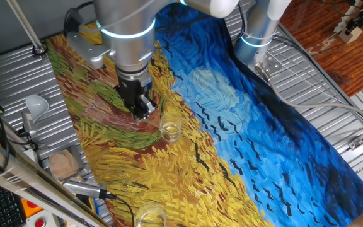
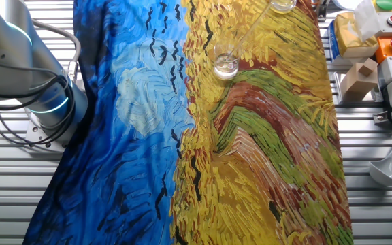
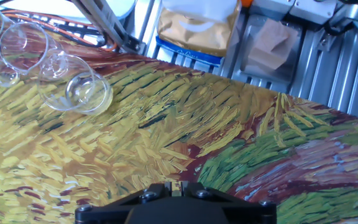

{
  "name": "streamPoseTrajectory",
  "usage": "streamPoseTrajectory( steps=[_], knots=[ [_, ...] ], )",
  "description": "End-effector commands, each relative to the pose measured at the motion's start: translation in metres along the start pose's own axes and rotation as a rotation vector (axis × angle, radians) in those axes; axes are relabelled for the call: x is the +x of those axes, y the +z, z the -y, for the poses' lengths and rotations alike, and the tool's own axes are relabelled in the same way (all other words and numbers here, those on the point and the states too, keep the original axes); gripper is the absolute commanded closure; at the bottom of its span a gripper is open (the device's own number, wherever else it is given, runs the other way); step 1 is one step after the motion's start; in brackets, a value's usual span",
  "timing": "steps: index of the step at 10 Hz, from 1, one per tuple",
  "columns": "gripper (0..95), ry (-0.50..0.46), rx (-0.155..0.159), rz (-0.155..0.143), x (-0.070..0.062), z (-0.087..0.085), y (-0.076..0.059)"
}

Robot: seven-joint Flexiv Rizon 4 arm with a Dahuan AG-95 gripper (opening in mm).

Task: Stir the beaker with a glass rod

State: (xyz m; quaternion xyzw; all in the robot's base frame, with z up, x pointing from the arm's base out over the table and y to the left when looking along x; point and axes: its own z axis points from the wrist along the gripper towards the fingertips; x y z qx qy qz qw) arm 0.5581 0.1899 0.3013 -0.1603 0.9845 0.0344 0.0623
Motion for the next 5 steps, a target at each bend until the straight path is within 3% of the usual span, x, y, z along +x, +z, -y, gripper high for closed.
streamPoseTrajectory(
  steps=[1, 5],
  knots=[
    [95.0, -0.006, 0.005, 0.009, 0.0045, 0.0025, 0.0015],
    [95.0, -0.019, 0.013, -0.018, 0.0075, 0.005, 0.0036]
  ],
)
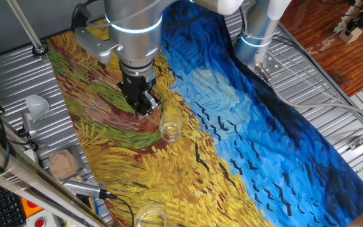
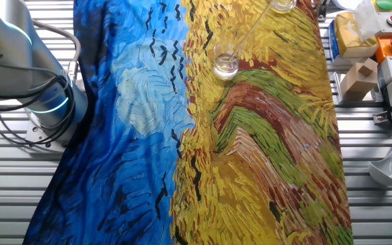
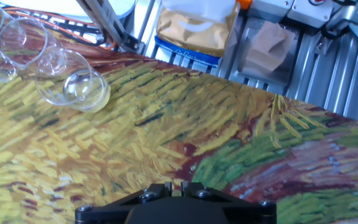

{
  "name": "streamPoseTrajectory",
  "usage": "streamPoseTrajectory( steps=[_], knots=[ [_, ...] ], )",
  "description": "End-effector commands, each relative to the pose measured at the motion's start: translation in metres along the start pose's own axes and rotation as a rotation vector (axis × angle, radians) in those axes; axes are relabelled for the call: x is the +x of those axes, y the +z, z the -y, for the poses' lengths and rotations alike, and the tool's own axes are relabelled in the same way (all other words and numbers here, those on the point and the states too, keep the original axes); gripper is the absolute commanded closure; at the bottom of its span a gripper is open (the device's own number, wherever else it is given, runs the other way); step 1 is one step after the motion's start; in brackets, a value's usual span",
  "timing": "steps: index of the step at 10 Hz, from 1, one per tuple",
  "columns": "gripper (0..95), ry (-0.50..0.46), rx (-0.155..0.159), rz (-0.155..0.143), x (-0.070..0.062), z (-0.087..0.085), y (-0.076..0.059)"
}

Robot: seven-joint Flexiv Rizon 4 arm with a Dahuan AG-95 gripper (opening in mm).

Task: Stir the beaker with a glass rod

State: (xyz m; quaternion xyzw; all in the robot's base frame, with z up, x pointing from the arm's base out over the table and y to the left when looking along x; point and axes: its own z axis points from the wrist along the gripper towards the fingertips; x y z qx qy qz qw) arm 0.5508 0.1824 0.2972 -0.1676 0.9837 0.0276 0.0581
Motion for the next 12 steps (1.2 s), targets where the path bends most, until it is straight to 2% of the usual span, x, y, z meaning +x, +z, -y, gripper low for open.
streamPoseTrajectory(
  steps=[1, 7, 12],
  knots=[
    [95.0, -0.009, 0.0, -0.006, 0.0, 0.002, 0.002],
    [95.0, -0.027, -0.005, -0.003, 0.015, 0.01, 0.009],
    [95.0, 0.006, -0.014, 0.007, 0.013, 0.004, 0.013]
  ],
)
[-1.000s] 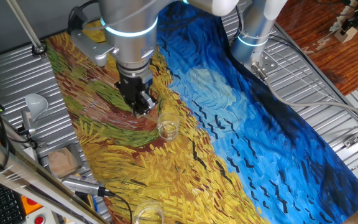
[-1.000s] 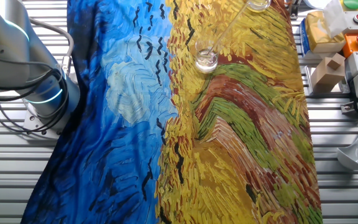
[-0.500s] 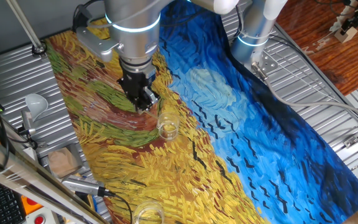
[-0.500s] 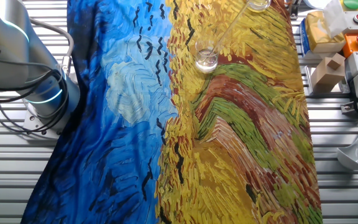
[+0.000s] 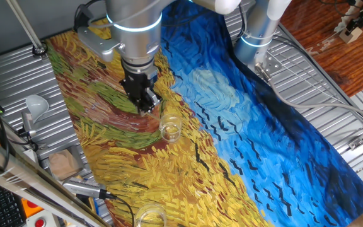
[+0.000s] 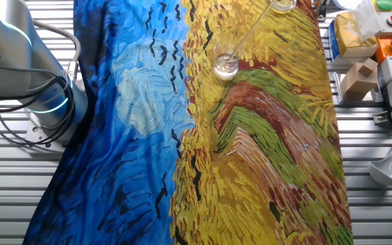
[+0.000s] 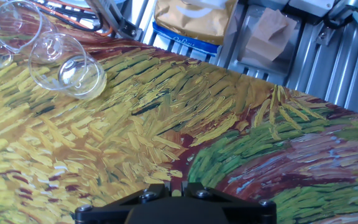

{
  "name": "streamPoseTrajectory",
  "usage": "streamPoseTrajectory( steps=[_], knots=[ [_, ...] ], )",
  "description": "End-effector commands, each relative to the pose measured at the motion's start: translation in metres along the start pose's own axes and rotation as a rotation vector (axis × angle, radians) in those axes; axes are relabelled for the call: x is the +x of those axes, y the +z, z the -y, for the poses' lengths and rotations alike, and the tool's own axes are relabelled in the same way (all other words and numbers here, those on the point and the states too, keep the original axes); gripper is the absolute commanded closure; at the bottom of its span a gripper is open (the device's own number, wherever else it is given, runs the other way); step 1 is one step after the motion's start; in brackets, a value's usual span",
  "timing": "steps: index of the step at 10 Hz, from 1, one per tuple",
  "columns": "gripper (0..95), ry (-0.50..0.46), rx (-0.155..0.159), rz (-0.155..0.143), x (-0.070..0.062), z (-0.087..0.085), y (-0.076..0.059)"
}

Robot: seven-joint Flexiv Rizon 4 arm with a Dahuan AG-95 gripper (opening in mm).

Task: Stir the beaker with a glass rod

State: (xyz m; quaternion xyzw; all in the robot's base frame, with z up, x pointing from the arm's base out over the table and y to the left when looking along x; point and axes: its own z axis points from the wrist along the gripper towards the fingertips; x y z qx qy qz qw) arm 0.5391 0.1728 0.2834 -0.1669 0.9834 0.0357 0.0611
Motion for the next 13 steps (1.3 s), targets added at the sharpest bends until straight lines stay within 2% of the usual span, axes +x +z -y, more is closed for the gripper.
streamPoseTrajectory(
  steps=[1, 5, 7, 9, 11, 13],
  knots=[
    [95.0, 0.006, 0.002, -0.001, -0.0032, -0.0033, 0.003],
    [95.0, -0.023, 0.018, -0.003, -0.0046, -0.0027, 0.0065],
    [95.0, -0.041, 0.032, -0.023, 0.0003, 0.0006, 0.0081],
    [95.0, -0.006, 0.01, -0.017, 0.0028, 0.0002, 0.0078],
    [95.0, 0.021, -0.016, 0.007, 0.0018, -0.0032, 0.0065],
    [95.0, 0.031, -0.021, 0.02, -0.0027, -0.0068, 0.0062]
  ],
)
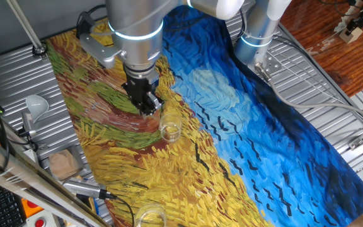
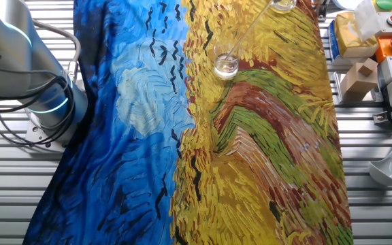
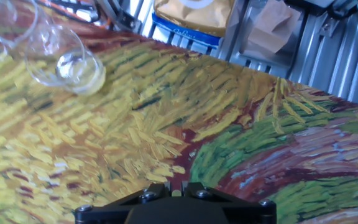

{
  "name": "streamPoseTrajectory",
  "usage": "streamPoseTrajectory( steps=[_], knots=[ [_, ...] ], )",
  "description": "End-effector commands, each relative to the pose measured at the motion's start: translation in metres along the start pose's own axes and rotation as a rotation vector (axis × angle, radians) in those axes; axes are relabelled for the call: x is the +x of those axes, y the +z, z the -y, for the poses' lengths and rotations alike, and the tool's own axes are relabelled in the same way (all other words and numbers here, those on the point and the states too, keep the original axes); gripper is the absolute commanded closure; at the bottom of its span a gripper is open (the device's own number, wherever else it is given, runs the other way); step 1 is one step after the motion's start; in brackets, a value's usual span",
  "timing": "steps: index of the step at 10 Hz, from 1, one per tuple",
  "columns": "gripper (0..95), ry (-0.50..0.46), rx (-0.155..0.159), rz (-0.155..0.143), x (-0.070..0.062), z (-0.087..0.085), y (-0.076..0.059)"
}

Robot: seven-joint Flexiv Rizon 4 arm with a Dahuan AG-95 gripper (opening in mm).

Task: Stir the beaker with a glass rod

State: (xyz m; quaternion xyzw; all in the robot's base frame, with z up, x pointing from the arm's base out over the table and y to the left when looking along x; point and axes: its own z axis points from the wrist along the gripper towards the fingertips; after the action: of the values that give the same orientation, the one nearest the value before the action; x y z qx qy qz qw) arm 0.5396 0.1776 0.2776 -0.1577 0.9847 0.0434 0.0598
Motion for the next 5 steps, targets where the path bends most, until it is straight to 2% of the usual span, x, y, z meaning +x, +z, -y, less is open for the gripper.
streamPoseTrajectory(
  steps=[1, 3, 4, 5],
  knots=[
    [95.0, 0.01, -0.005, 0.021, -0.003, -0.0036, -0.0006],
    [95.0, -0.033, 0.016, 0.019, -0.0073, -0.0031, 0.0004],
    [95.0, -0.069, 0.048, 0.005, -0.0074, -0.0014, 0.0009],
    [95.0, -0.079, 0.063, -0.011, -0.0065, -0.0003, 0.001]
  ],
)
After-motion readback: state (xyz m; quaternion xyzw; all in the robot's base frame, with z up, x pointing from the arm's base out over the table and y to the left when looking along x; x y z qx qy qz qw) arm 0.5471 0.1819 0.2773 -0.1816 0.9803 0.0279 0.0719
